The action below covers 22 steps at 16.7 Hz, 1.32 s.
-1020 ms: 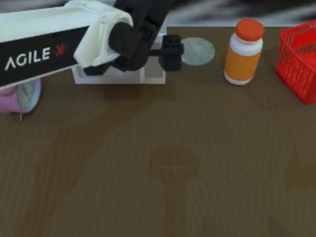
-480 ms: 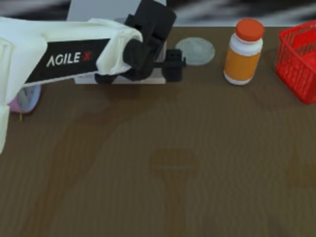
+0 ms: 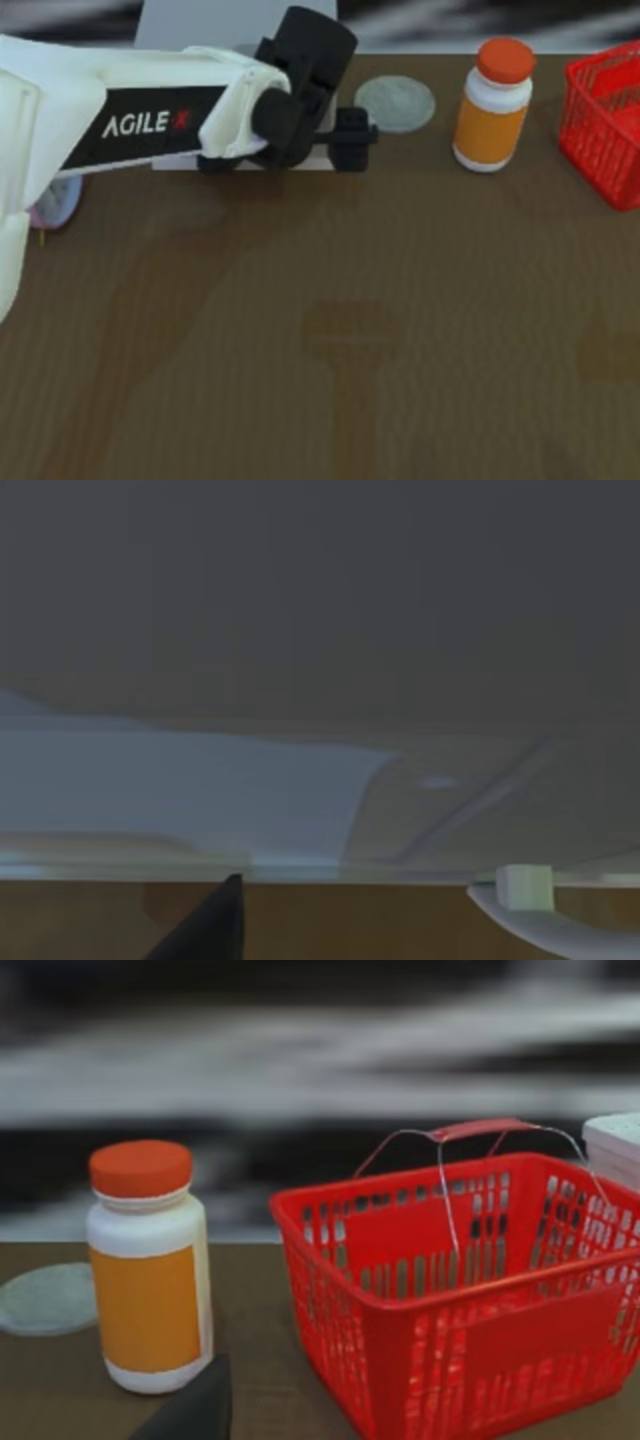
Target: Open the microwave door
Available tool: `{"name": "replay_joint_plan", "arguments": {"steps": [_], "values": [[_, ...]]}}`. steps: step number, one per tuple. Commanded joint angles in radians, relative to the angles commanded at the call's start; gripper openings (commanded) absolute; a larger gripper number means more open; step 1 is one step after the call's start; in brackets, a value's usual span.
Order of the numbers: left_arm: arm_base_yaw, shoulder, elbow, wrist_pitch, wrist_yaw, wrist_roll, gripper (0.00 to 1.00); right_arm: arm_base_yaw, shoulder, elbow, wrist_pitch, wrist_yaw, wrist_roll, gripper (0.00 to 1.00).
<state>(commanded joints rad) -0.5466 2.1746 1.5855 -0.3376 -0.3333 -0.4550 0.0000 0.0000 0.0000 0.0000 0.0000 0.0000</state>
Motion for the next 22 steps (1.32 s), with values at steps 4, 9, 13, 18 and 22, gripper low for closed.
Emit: {"name": "replay_joint_plan", "arguments": {"steps": [4,9,13,18,22], "values": [[0.0,0.0,0.0,0.0,0.0,0.0,0.55,0.0,0.0,0.0,0.0,0.0,0.0,1.0],[0.0,0.0,0.0,0.0,0.0,0.0,0.17,0.0,0.0,0.0,0.0,0.0,0.0,1.0],[0.0,0.0,0.0,0.0,0.0,0.0,0.0,0.0,0.0,0.0,0.0,0.0,0.0,1.0],[0.0,0.0,0.0,0.0,0.0,0.0,0.0,0.0,0.0,0.0,0.0,0.0,0.0,1.0],[-0.035,-0.033,-0.064,-0.003,0.011,-0.006,0.0,0.0,0.0,0.0,0.0,0.0,0.0,1.0]]}}
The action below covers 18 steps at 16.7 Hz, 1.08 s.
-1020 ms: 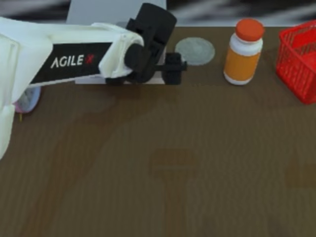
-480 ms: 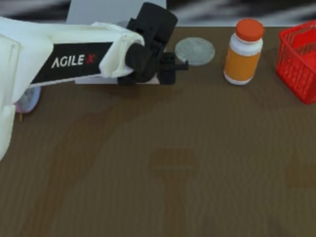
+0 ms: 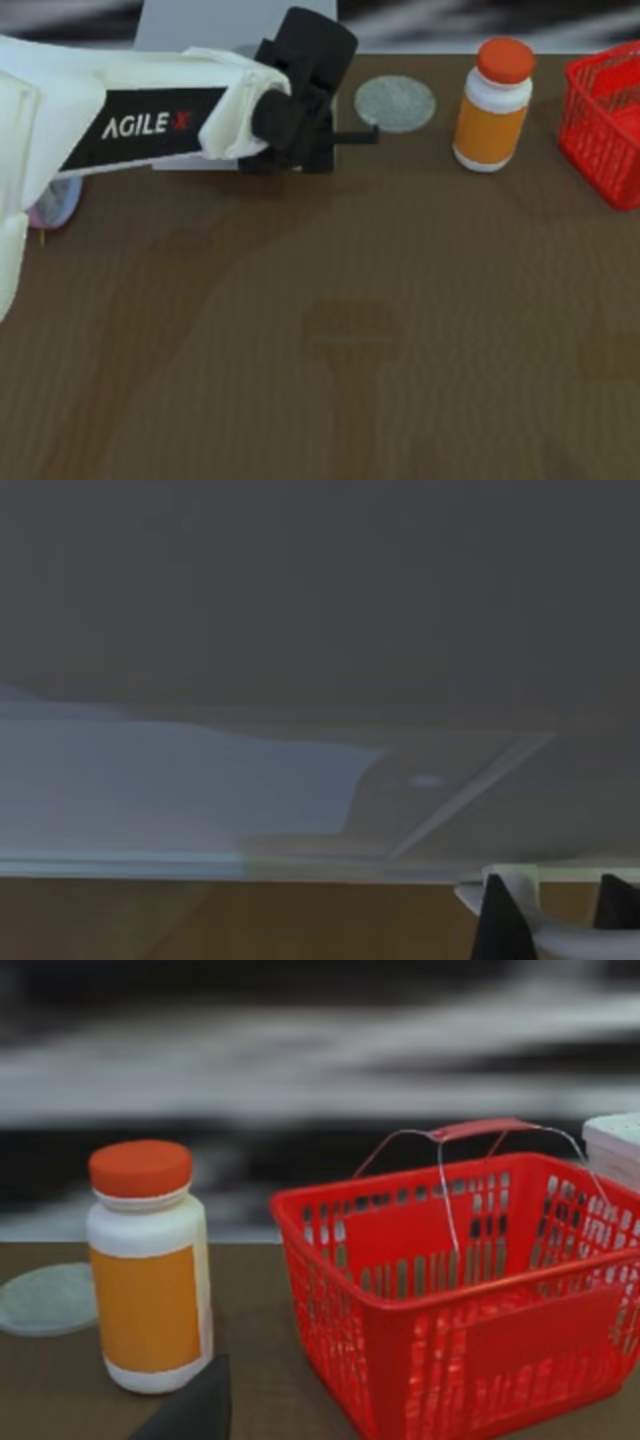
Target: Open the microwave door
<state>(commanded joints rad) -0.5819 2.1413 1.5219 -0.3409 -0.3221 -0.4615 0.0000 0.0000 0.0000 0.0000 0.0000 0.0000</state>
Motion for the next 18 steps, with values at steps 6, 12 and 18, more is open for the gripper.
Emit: {"name": "replay_joint_plan", "arguments": {"steps": [6,12,18], "values": [[0.002,-0.052,-0.071,0.043,-0.032,-0.022,0.0,0.0,0.0,0.0,0.0,0.0,0.0,1.0],[0.002,-0.052,-0.071,0.043,-0.032,-0.022,0.0,0.0,0.0,0.0,0.0,0.0,0.0,1.0],[0.002,-0.052,-0.071,0.043,-0.032,-0.022,0.0,0.0,0.0,0.0,0.0,0.0,0.0,1.0]]}}
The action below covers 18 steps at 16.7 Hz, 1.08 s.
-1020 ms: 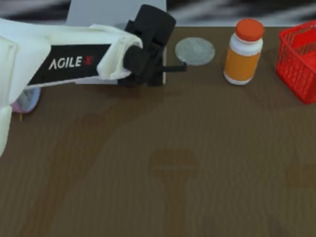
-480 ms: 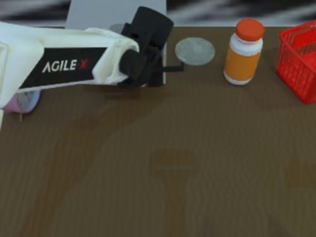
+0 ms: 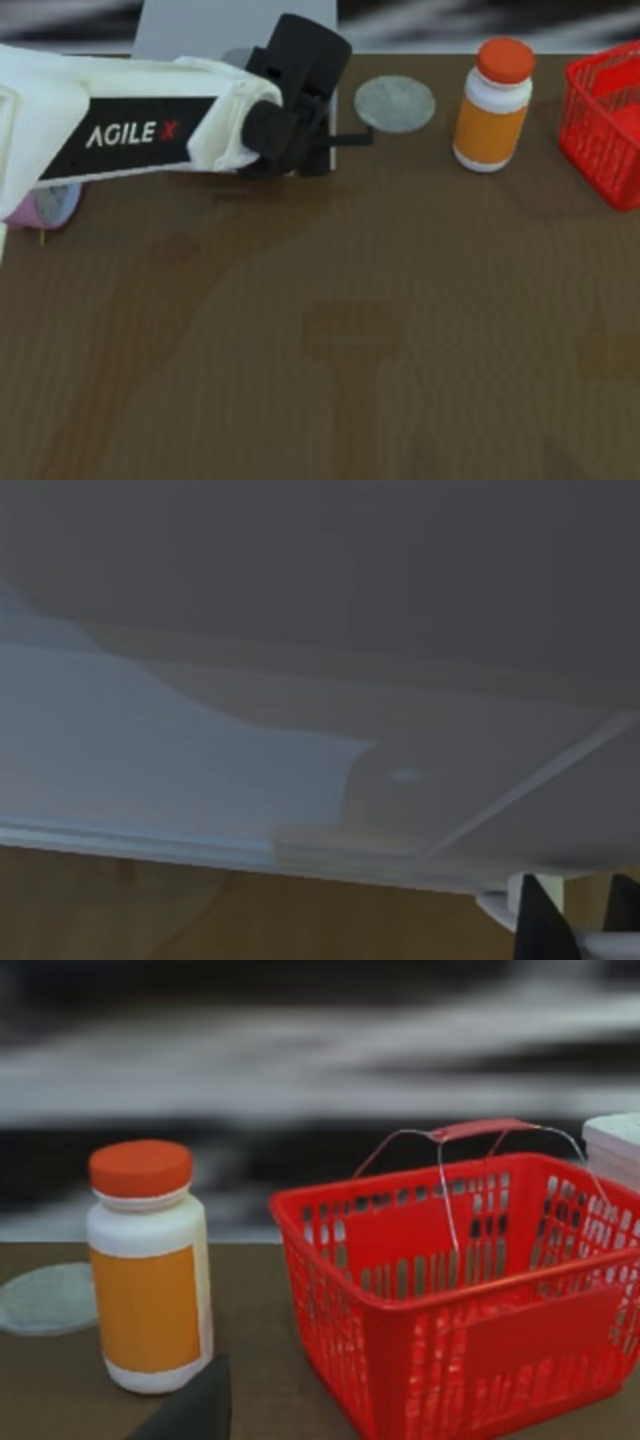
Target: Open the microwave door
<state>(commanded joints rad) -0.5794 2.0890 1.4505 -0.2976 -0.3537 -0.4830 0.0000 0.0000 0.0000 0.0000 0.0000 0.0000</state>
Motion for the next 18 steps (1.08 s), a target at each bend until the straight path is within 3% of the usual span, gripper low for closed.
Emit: {"name": "replay_joint_plan", "arguments": {"steps": [12,18], "values": [[0.0,0.0,0.0,0.0,0.0,0.0,0.0,0.0,0.0,0.0,0.0,0.0,0.0,1.0],[0.003,-0.027,-0.042,0.03,0.027,0.032,0.0,0.0,0.0,0.0,0.0,0.0,0.0,1.0]]}}
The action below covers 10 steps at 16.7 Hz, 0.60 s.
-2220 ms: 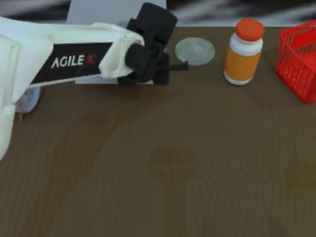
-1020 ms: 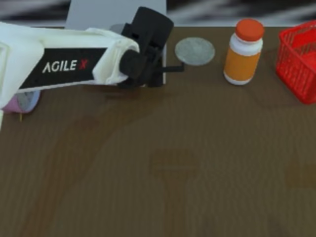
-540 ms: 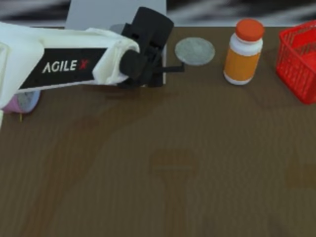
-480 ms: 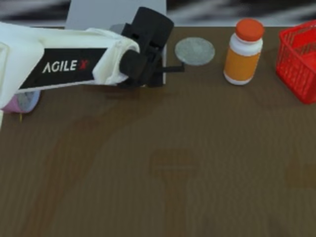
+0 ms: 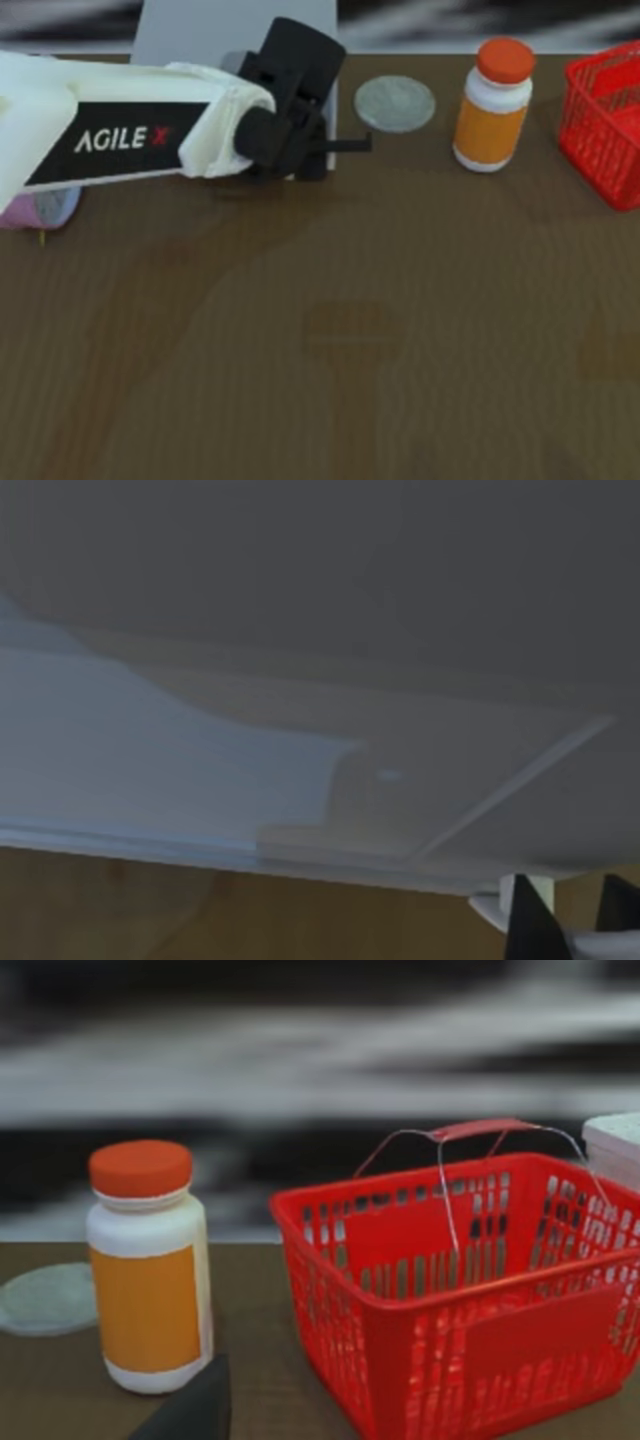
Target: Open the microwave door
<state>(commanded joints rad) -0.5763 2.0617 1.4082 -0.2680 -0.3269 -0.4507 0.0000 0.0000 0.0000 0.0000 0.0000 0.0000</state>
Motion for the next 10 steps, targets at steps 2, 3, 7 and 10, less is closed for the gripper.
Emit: {"name": "replay_joint_plan", "arguments": {"steps": [2,3,7,10], "values": [[0.003,-0.014,-0.022,0.013,0.01,0.02,0.0,0.0,0.0,0.0,0.0,0.0,0.0,1.0],[0.004,-0.017,-0.029,0.017,0.014,0.026,0.0,0.0,0.0,0.0,0.0,0.0,0.0,1.0],[0.005,-0.017,-0.03,0.017,0.014,0.026,0.0,0.0,0.0,0.0,0.0,0.0,0.0,1.0],[0.005,-0.017,-0.03,0.017,0.014,0.026,0.0,0.0,0.0,0.0,0.0,0.0,0.0,1.0]]}}
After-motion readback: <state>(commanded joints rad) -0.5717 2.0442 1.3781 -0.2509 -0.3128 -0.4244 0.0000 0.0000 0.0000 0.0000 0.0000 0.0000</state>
